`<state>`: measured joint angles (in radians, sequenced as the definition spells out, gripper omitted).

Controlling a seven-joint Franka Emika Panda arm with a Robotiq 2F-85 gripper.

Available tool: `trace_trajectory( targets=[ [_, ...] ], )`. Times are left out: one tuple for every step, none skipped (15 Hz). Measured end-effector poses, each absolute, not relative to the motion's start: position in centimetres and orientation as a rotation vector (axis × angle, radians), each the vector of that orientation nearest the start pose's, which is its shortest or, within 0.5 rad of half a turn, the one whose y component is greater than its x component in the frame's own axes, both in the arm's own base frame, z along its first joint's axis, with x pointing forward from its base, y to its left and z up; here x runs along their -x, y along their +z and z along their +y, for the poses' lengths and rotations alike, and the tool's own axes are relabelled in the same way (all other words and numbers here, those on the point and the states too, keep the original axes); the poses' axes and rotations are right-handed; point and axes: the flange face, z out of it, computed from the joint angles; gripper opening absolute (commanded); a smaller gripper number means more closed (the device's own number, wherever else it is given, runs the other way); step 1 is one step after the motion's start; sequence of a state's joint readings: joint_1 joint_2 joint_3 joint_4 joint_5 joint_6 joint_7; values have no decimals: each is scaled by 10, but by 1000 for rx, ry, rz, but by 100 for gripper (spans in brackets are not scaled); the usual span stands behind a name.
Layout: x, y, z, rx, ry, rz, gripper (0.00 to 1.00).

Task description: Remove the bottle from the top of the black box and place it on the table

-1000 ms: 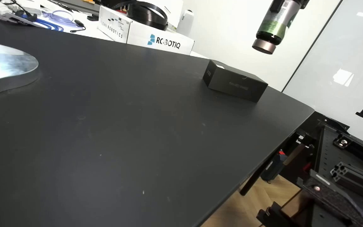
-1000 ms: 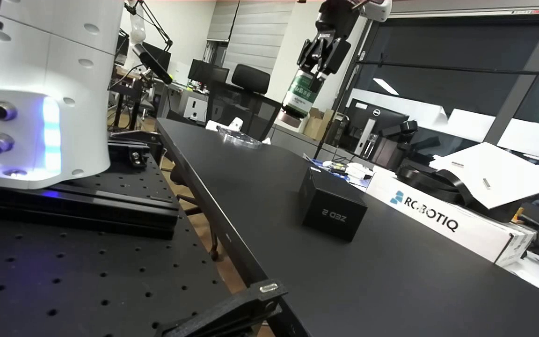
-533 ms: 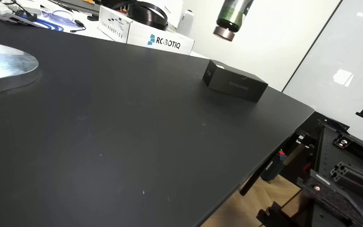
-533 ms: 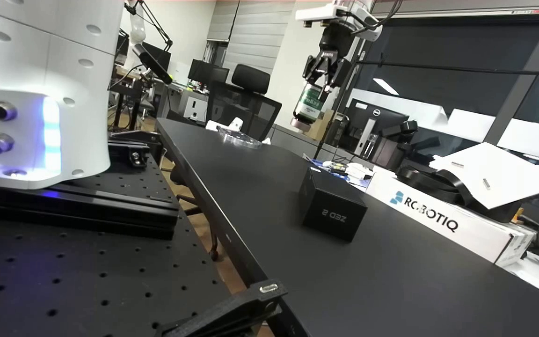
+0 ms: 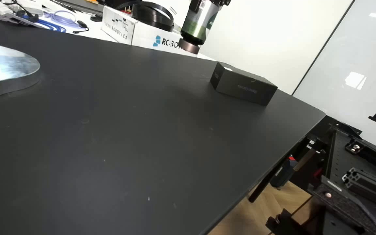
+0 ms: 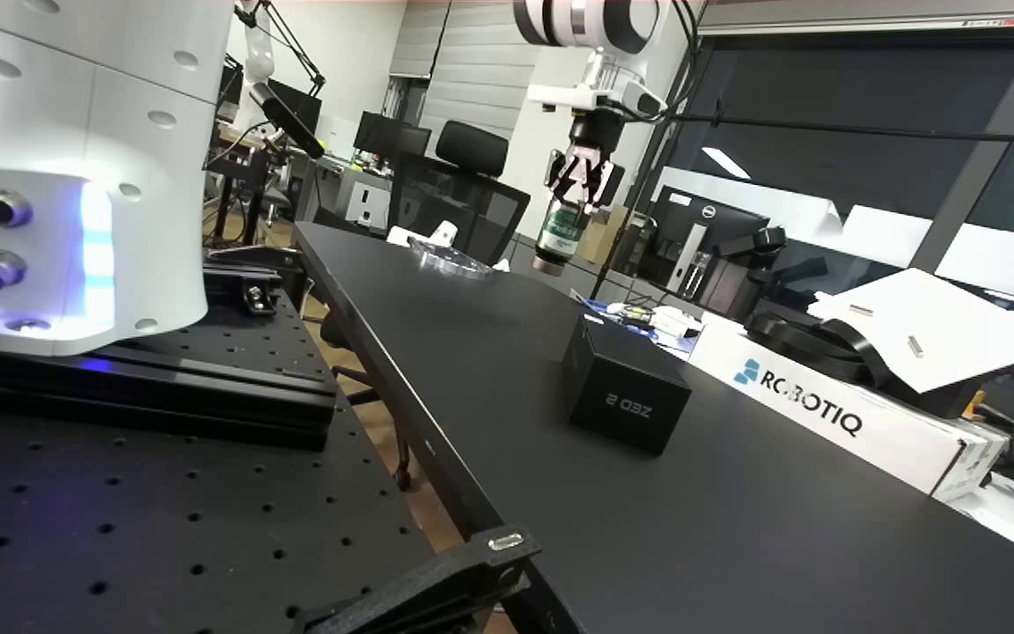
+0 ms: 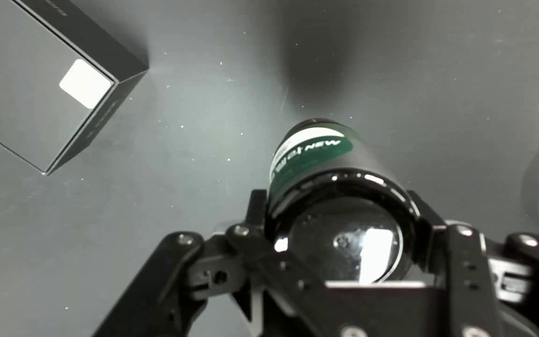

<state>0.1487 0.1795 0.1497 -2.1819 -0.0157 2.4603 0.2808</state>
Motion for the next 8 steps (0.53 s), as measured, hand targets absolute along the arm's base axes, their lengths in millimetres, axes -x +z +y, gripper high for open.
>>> trace_trajectory(
  targets=[
    [-541, 306, 168, 3090, -142, -45, 45],
    [-542, 295, 170, 3087, -138, -49, 45],
    [-542, 285, 172, 3084, -135, -52, 45],
    [-543, 277, 173, 3082, -132, -54, 45],
    [-543, 269, 174, 3080, -128, -56, 45],
    [-543, 262, 175, 3080, -123, -57, 45],
    [-543, 256, 175, 3081, -120, -57, 45],
    [-543, 251, 175, 3082, -114, -58, 45]
  ],
)
